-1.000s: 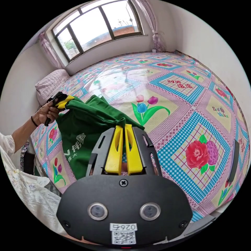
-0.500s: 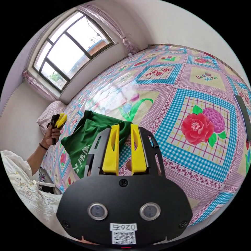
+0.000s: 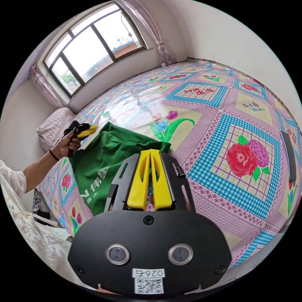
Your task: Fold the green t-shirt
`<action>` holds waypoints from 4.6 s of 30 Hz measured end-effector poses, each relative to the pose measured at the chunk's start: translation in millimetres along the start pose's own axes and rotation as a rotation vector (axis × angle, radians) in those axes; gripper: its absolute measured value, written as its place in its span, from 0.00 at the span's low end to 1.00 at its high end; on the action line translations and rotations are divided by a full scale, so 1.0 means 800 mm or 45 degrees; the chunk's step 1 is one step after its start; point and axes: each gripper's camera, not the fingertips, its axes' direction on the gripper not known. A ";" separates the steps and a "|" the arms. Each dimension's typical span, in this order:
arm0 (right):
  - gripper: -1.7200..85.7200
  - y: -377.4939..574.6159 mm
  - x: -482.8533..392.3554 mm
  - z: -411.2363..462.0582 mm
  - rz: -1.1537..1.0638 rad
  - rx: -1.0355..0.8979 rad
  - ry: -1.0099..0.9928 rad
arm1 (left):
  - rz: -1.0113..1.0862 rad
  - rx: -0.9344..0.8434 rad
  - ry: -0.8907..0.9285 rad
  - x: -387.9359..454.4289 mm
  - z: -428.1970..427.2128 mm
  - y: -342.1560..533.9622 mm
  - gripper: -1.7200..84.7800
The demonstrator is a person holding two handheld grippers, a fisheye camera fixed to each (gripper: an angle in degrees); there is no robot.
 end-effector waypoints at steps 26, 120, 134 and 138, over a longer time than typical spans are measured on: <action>0.01 0.171 -0.125 -0.019 -0.205 -0.380 0.064 | 0.190 -0.158 -0.700 0.068 0.213 0.228 0.01; 0.01 -0.097 0.063 -0.012 -0.405 -0.567 -0.207 | -0.255 0.297 -0.458 -0.103 0.403 0.423 0.03; 0.01 0.021 0.238 -0.199 0.246 -0.312 0.083 | -0.075 -0.211 -0.366 -0.084 0.579 0.275 0.03; 0.01 0.035 0.253 -0.210 0.309 -0.311 0.114 | -0.124 -0.236 -0.302 -0.095 0.587 0.278 0.04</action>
